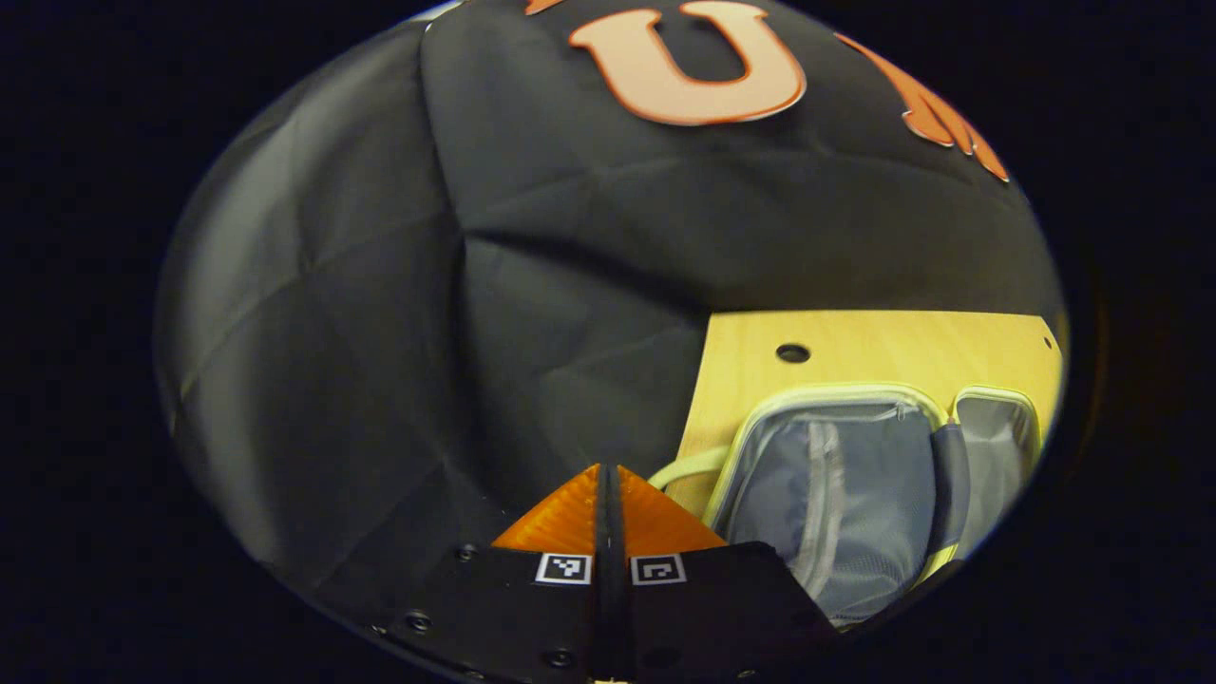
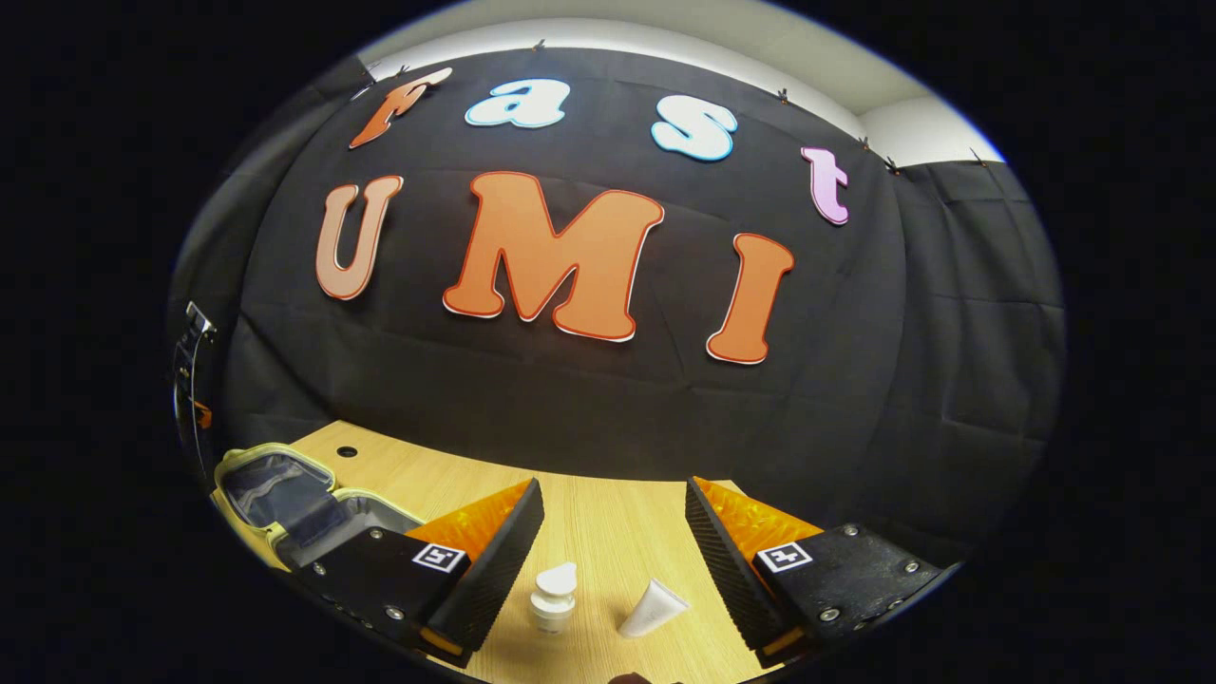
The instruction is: First open the suitcase, pack the skin care products into it, and then close the suitcase.
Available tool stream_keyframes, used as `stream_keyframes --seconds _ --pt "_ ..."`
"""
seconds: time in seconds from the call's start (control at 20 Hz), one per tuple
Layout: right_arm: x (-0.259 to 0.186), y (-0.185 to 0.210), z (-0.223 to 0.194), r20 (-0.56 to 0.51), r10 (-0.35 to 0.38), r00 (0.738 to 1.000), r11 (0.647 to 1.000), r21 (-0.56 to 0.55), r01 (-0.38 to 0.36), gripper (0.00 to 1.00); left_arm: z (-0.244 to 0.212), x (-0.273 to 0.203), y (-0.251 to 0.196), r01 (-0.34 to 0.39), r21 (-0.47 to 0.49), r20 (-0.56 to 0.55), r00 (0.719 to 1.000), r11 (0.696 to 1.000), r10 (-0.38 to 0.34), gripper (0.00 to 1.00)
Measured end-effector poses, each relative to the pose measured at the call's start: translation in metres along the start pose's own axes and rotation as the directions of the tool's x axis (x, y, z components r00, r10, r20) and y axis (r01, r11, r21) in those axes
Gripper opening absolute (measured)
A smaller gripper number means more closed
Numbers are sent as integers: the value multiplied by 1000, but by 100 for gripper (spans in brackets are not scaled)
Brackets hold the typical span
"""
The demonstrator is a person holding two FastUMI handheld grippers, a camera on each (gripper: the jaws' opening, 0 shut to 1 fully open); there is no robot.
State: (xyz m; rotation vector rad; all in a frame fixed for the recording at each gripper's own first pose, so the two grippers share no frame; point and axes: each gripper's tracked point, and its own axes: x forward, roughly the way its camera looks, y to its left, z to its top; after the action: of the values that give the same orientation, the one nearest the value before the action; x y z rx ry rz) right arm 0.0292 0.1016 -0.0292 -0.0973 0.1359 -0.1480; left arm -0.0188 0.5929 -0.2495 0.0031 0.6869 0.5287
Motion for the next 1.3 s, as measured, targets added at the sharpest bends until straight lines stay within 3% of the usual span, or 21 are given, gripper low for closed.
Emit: stream_keyframes --seconds 0.15,0.3,0.45,0.65,0.8,0.85,1.05,1.3 --pt "-5 0 -2 -12 -14 1000 1000 -1 14 96 13 -2 1 35 -69 46 998 997 -32 1" --pt "-5 1 -7 -29 -23 999 1000 12 23 96 33 -10 -3 78 -62 103 992 995 -72 2" --pt "-6 -1 -6 -26 -33 999 999 17 33 96 56 -32 -20 109 -30 170 980 994 -102 33" --pt "-5 -8 -8 -21 -34 999 999 24 34 96 92 -67 -41 130 22 280 951 991 -131 64" --pt "-5 -19 -9 -6 -31 1000 999 32 31 96 114 -100 -61 158 37 365 917 987 -161 74" --pt "-5 -23 -9 -2 -31 1000 999 34 31 96 119 -115 -68 172 45 390 904 984 -176 83" --pt "0 -36 -11 9 -8 1000 999 46 7 96 145 -165 -116 210 88 467 854 974 -227 92" --pt "4 -58 -9 41 13 999 998 62 -16 96 172 -232 -179 293 65 543 791 954 -280 93"
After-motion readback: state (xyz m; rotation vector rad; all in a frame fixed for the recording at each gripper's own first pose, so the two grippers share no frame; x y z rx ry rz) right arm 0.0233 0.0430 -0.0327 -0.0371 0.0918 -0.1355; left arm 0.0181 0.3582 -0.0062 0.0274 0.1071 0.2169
